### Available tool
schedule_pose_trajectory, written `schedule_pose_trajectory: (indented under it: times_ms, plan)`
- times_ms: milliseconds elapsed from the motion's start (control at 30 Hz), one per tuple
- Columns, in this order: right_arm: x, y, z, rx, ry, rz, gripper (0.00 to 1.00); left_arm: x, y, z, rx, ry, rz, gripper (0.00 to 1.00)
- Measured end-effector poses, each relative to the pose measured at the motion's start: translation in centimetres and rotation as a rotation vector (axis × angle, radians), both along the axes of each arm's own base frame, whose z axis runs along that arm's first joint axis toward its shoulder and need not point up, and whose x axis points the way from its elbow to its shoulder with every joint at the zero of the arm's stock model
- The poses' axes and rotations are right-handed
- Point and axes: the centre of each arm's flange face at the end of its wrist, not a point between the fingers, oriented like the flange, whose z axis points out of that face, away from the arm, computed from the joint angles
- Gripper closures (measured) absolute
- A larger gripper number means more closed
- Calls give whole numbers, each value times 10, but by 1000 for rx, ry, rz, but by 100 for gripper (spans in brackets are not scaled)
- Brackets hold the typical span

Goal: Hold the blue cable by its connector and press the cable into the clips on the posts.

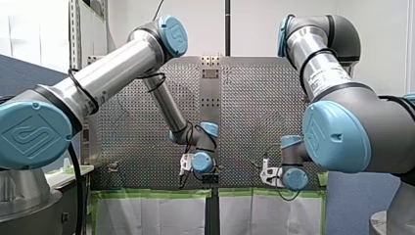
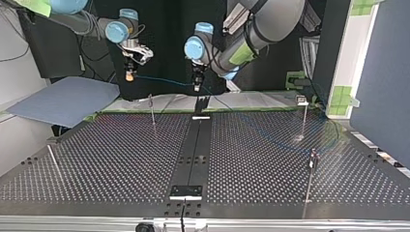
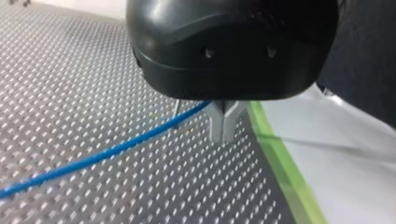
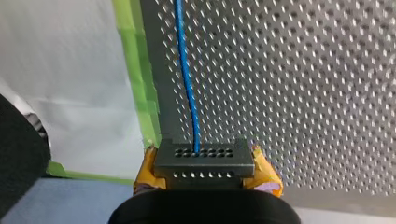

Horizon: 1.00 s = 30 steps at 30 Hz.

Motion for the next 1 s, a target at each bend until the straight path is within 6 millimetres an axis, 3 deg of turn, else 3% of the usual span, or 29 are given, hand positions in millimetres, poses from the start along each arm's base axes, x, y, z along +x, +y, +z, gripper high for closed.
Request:
schedule_pose_trajectory:
  times_ms: [333, 700, 1000]
  plan:
    - [-35, -42, 8, -37, -4, -82, 100, -1, -13, -38, 17, 18, -11, 100]
    - [-52, -69, 14, -27, 19, -113, 100, 5, -46, -31, -48, -38, -16, 100]
    - [-66, -86, 18, -17, 26, -139, 100, -1, -66, -25, -86, -48, -47, 100]
